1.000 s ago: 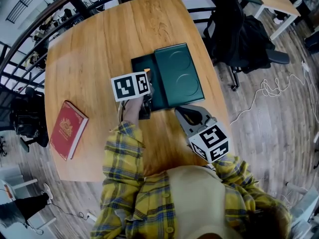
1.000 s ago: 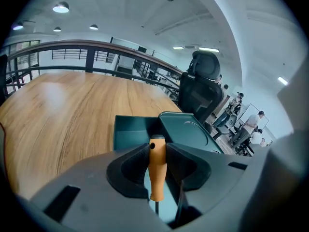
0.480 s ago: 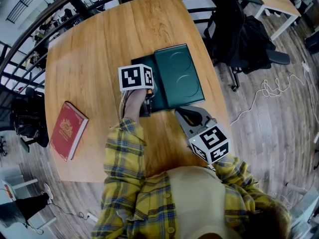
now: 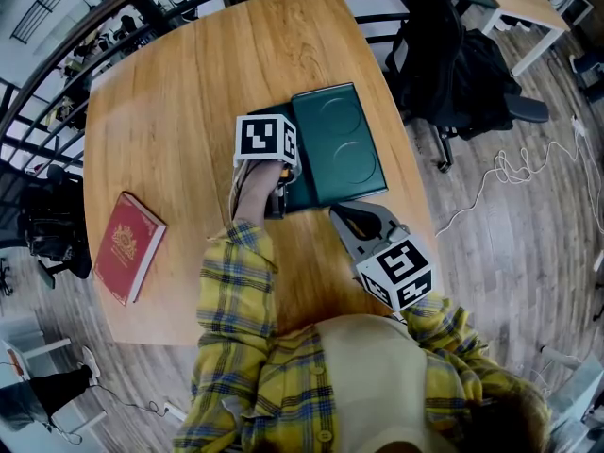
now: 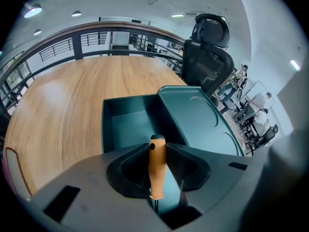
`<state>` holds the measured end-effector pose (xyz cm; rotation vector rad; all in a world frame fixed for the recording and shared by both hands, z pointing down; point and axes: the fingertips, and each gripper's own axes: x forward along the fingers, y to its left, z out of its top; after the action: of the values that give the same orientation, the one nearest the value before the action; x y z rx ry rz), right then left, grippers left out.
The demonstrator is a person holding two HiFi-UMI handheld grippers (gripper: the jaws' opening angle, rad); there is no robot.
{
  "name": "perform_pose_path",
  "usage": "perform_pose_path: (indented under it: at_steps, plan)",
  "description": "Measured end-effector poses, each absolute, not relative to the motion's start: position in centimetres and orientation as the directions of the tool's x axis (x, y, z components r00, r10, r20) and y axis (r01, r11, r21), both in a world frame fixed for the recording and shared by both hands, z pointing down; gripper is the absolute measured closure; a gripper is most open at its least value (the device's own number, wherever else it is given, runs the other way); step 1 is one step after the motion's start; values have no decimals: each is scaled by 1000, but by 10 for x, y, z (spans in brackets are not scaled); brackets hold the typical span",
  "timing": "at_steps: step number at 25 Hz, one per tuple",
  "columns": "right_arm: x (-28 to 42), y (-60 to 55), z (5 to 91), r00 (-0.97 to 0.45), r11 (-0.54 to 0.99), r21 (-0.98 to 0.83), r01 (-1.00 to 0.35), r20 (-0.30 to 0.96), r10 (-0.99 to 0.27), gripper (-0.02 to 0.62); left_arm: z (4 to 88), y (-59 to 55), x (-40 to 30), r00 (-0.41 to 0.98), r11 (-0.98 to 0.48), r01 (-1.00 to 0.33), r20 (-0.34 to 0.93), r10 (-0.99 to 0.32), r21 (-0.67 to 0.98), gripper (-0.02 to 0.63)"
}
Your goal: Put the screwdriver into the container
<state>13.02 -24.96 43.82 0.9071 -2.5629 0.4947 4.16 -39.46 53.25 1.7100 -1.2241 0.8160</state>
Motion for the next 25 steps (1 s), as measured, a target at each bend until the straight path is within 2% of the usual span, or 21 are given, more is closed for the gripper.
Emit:
perform_pose_path:
  at_steps: [14, 25]
  plan:
    - [131, -248, 438, -724, 724, -215, -656, 450, -523, 529, 543, -394, 42, 284, -186, -954, 905, -317, 234, 497]
    - [129, -245, 438, -726, 727, -212, -653, 448, -521, 529, 543, -394, 42, 275, -203, -955, 908, -317, 218, 495]
